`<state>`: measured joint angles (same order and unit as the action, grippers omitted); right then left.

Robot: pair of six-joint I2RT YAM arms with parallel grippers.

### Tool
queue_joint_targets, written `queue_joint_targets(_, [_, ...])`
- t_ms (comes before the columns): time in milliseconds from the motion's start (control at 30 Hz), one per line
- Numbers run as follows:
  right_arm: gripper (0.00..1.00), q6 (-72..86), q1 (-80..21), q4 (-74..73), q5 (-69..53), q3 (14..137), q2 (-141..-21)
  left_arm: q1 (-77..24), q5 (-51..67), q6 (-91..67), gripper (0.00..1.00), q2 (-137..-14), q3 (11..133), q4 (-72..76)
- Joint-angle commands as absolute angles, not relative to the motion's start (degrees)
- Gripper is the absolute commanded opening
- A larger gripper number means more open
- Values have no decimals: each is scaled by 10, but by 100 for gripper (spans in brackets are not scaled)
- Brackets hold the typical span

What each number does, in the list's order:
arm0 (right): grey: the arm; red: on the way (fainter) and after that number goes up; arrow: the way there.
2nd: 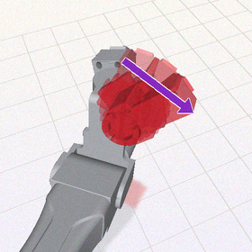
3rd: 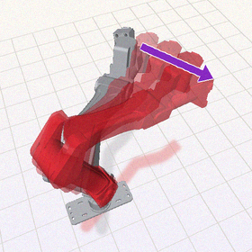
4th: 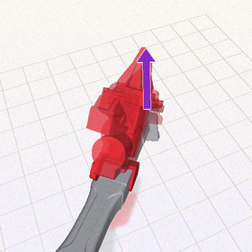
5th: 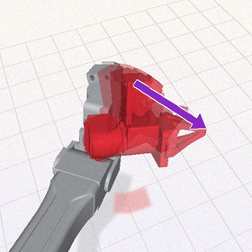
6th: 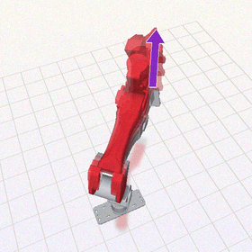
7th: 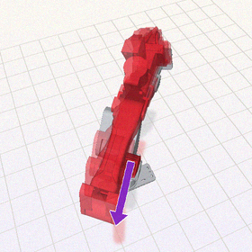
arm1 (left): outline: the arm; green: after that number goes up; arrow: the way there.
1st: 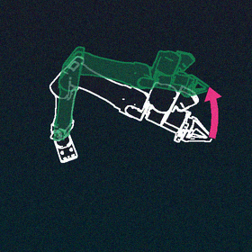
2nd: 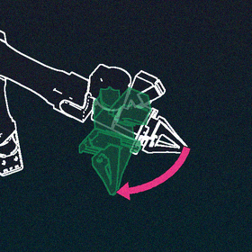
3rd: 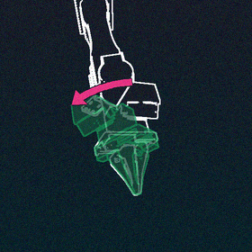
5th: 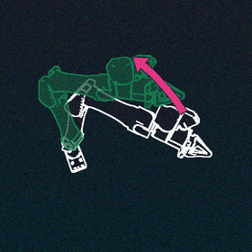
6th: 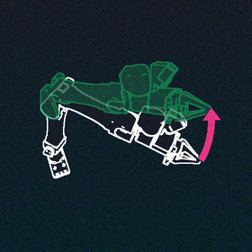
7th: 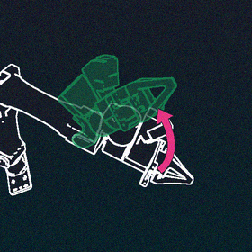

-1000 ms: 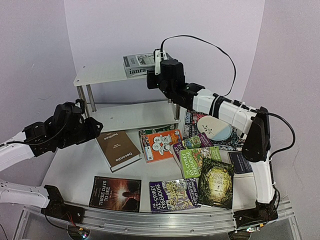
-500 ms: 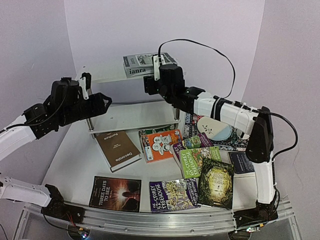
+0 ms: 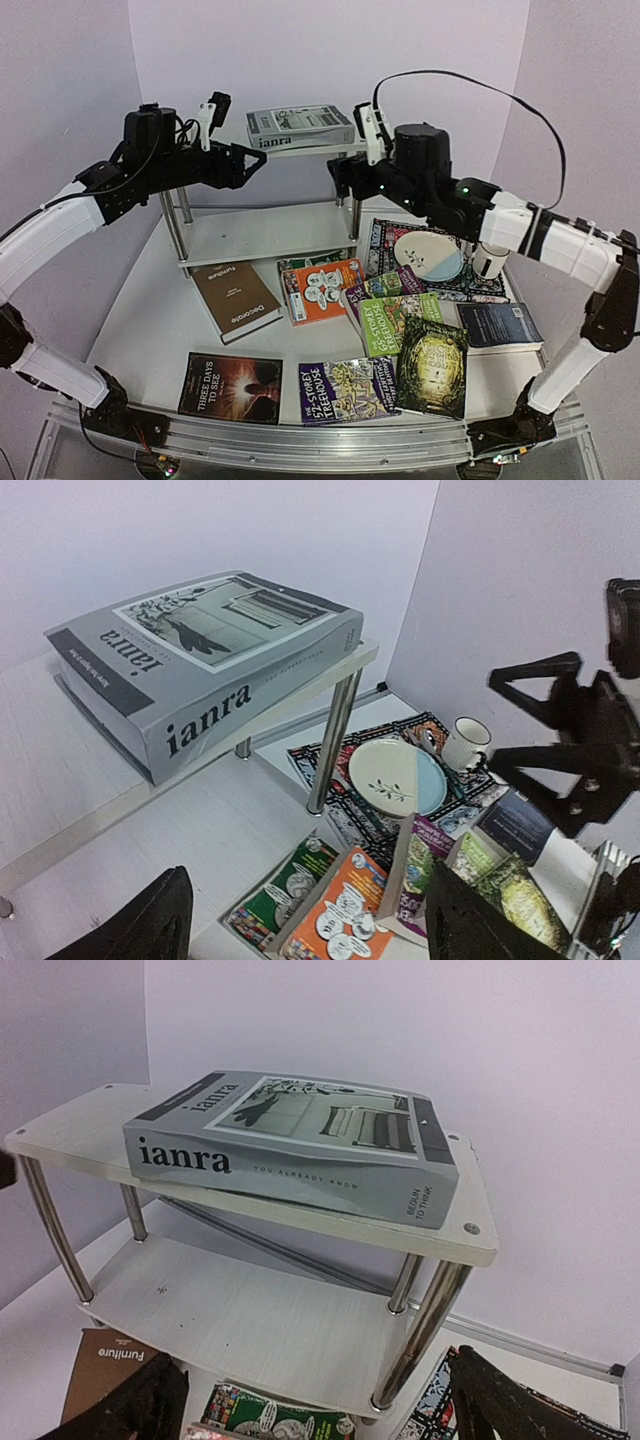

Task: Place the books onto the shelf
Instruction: Adjust the book on the shelf.

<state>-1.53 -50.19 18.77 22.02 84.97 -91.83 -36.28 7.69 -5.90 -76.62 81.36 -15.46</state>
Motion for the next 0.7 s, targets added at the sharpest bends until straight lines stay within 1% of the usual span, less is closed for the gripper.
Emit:
queue_joint_targets(0, [93, -23, -505, 146, 199, 782, -840, -343, 96, 20, 94, -797, 847, -108])
queue_joint_targets(33, [93, -20, -505, 140, 202, 767, -825, -335, 91, 21, 94, -804, 848, -99])
queue_joint_targets(67, [93, -17, -505, 134, 202, 753, -809, -326, 95, 22, 93, -812, 852, -92])
queue_joint_targets(133, [93, -13, -505, 122, 198, 734, -778, -313, 104, 28, 84, -829, 863, -86])
queue_joint_targets(200, [93, -9, -504, 109, 196, 721, -758, -305, 102, 31, 71, -848, 878, -86])
queue_joint_targets(233, [93, -7, -504, 103, 196, 716, -750, -303, 96, 31, 66, -856, 884, -86])
queue_joint_targets(267, [93, -5, -504, 99, 196, 711, -743, -302, 90, 30, 64, -864, 887, -83])
queue_joint_targets(333, [93, -4, -505, 93, 196, 698, -732, -301, 86, 30, 62, -875, 890, -77])
queue_joint_targets(533, [94, 17, -505, 86, 199, 676, -721, -293, 91, 34, 50, -902, 909, -68])
queue_joint_targets(633, [94, 15, -505, 81, 201, 674, -721, -288, 87, 35, 35, -916, 922, -67])
queue_joint_targets(667, [94, 13, -505, 80, 201, 673, -721, -286, 88, 34, 32, -918, 924, -67])
